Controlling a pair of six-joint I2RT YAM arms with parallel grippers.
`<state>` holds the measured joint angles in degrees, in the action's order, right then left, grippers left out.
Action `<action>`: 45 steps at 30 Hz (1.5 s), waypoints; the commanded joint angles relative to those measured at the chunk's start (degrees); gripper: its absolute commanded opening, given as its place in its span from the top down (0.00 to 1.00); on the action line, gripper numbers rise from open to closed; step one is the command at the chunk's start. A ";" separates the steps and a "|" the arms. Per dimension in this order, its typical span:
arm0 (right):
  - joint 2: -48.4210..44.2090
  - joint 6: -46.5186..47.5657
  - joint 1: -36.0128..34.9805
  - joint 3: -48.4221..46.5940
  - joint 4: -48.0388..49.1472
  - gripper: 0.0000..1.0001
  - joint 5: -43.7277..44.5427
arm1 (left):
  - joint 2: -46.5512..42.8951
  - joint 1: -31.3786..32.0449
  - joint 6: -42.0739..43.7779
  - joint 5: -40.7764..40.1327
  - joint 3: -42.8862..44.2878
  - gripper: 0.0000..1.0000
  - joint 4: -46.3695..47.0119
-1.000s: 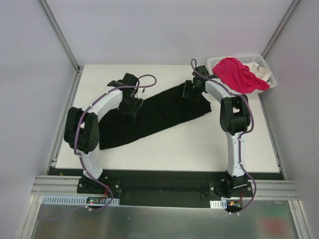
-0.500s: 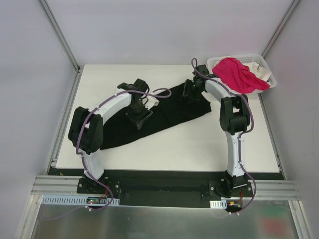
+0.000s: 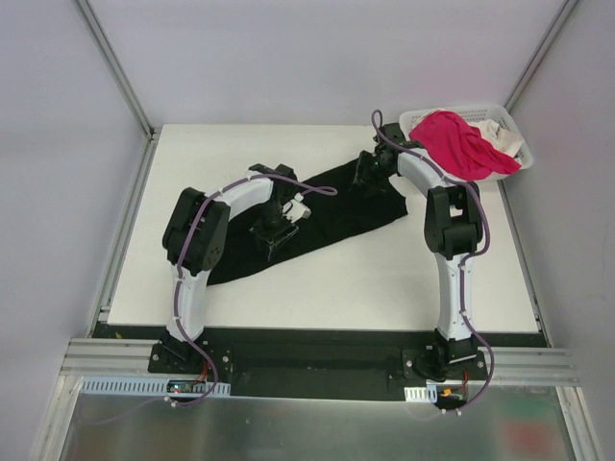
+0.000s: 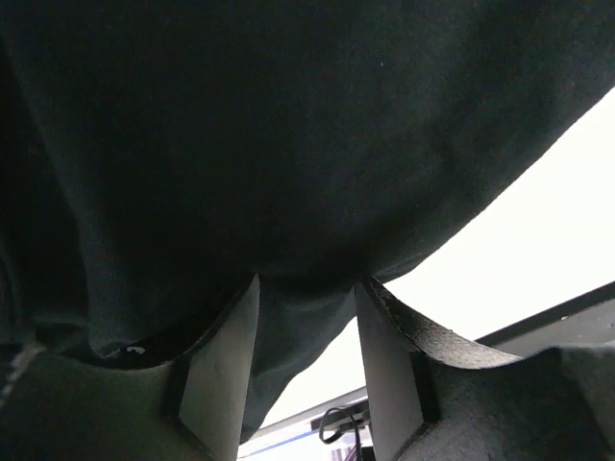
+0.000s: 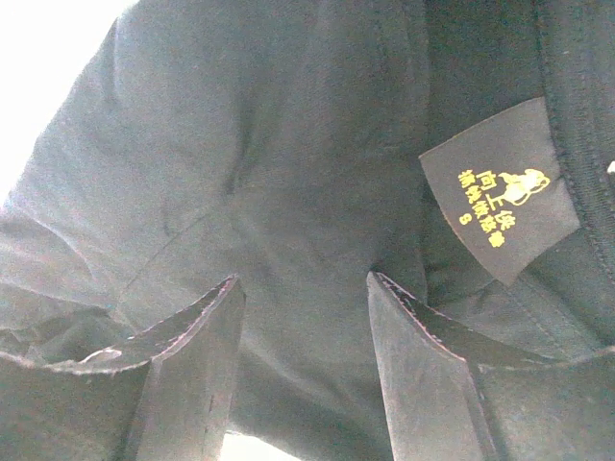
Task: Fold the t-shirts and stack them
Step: Rotate the tshirt 90 degrees
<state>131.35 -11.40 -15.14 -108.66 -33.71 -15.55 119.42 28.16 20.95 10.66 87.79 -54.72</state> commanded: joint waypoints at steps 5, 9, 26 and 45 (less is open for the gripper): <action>-0.57 -1.35 0.72 -0.76 0.40 0.43 -1.67 | 4.16 0.49 -1.18 2.52 2.65 0.58 0.40; 1.01 -1.17 0.72 -3.57 -1.08 0.43 -1.85 | 4.25 0.84 -1.35 6.38 2.82 0.60 1.28; 13.23 0.06 0.37 -24.05 -10.93 0.42 -2.46 | 7.85 8.83 -3.20 13.86 15.13 0.64 1.46; 7.78 7.53 -1.12 -13.33 -13.57 0.41 -5.90 | 8.20 17.19 -3.64 20.45 19.09 0.65 3.12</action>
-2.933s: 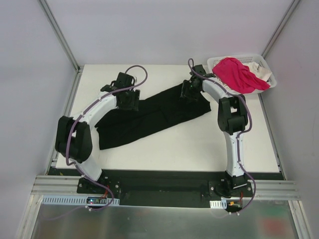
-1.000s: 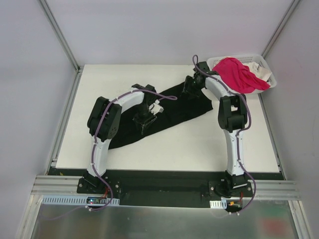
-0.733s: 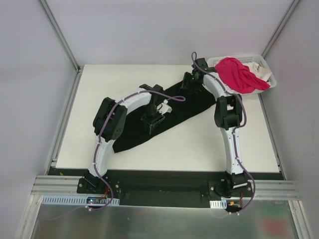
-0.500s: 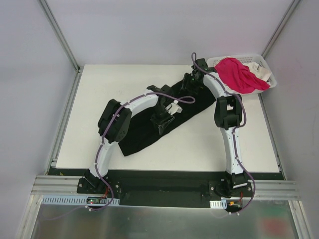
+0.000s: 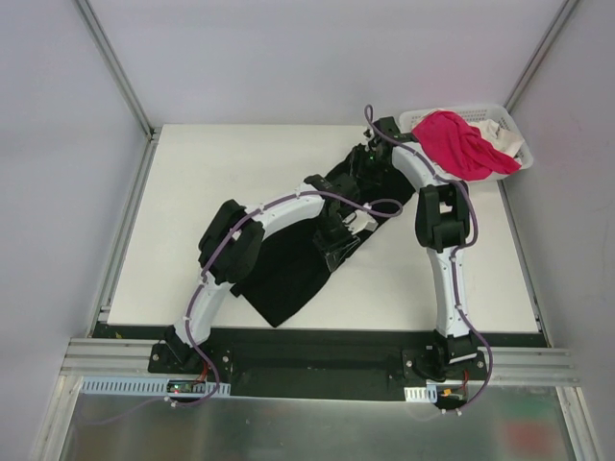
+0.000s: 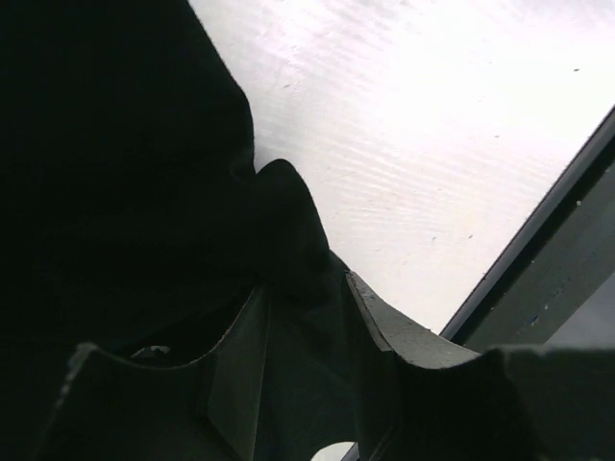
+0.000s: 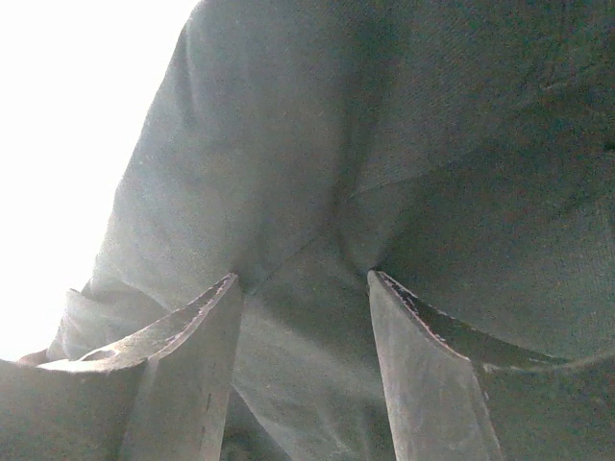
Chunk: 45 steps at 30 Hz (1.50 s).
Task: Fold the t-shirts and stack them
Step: Rotate the tshirt 90 degrees
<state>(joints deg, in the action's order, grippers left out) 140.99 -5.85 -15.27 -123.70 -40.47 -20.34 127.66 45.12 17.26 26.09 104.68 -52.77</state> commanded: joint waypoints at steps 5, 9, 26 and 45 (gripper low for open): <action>-7.21 2.94 -0.38 8.37 -2.01 0.41 0.47 | -1.26 1.02 -1.69 5.65 1.49 0.65 3.82; -12.75 1.90 1.29 13.13 1.97 0.41 0.13 | -4.25 0.49 -1.35 -1.01 -1.32 0.54 5.05; -33.84 1.28 4.54 27.09 5.75 0.41 4.43 | -18.32 -11.55 -4.24 -10.33 -3.44 0.28 7.76; -65.14 -1.63 2.87 66.83 30.54 0.55 1.44 | 2.86 -17.35 7.53 0.73 26.01 0.18 14.02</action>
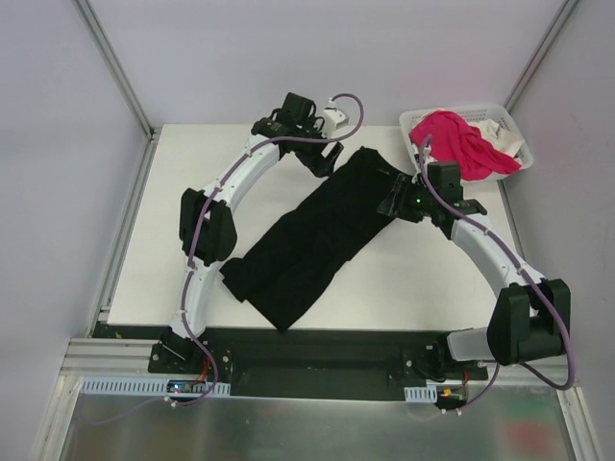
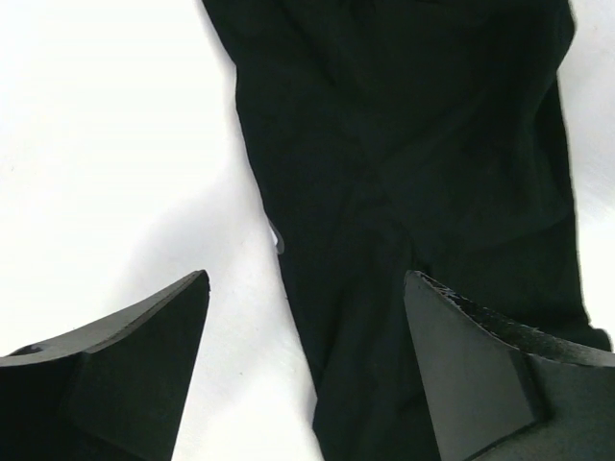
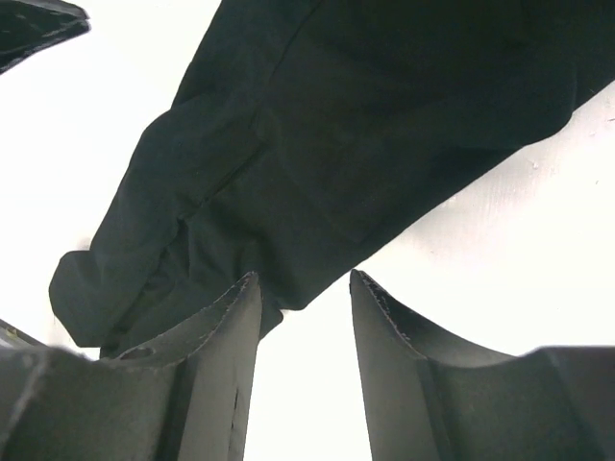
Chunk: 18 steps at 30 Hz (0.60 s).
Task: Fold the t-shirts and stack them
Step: Rotate the tshirt 90 degrees
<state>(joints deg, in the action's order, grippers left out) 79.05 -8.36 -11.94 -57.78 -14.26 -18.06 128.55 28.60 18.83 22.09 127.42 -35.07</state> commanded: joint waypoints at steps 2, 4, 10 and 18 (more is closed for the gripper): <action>-3.98 1.33 -0.45 0.74 3.63 0.55 -0.92 | 3.19 -0.83 7.80 3.32 2.75 0.17 -6.40; -4.60 1.50 -0.45 0.74 3.36 0.55 -1.71 | 3.98 -0.91 7.45 1.31 0.82 0.17 -6.85; -7.76 1.24 -0.62 2.05 2.75 0.55 -2.59 | 5.21 -1.09 4.03 2.44 -4.54 0.22 -8.08; -12.33 2.56 -0.71 2.67 -0.15 0.55 -1.54 | 6.10 -1.09 0.77 4.72 -7.00 0.28 -8.61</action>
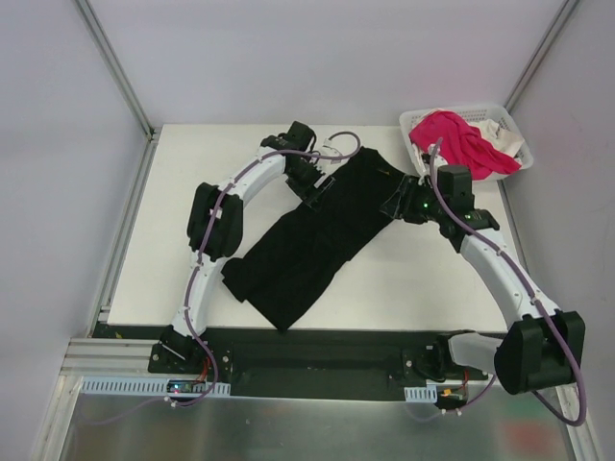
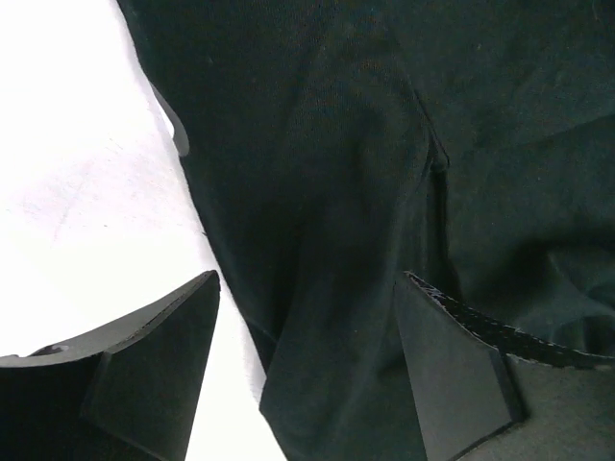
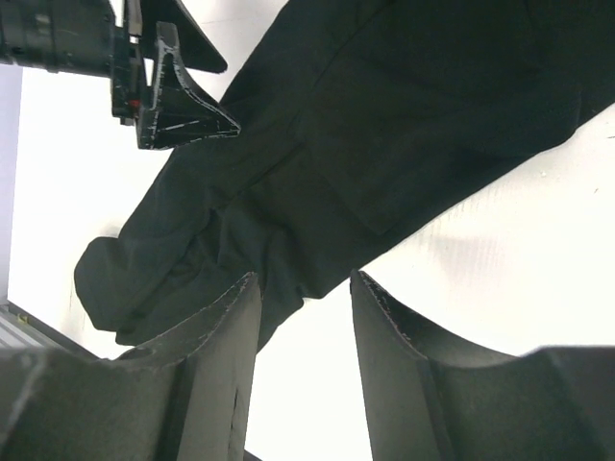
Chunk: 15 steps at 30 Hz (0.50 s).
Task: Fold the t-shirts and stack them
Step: Rotate the tshirt 90 degrees
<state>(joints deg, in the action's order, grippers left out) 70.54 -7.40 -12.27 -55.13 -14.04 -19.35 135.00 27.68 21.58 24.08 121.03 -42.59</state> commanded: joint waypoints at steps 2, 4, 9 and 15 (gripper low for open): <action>-4.79 1.77 -0.30 -0.06 -1.25 0.55 -0.51 | 0.88 -0.08 -2.68 2.91 -0.45 0.29 -1.09; -5.50 2.21 -0.21 -0.41 -2.39 0.55 -0.33 | 2.10 -0.08 -3.47 2.64 0.34 0.32 -1.09; -9.27 2.56 -0.12 -1.02 -3.88 0.55 0.54 | 3.95 -0.08 -6.98 1.15 1.22 0.48 -1.01; -13.93 3.18 0.05 -3.49 -6.43 0.55 2.21 | 4.13 -0.08 -10.15 -2.27 -1.24 0.72 -0.92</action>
<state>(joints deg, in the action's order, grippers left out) 60.47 -5.74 -12.25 -55.07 -18.94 -18.61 138.63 27.53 14.94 24.32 120.60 -42.22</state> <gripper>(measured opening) 0.449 0.392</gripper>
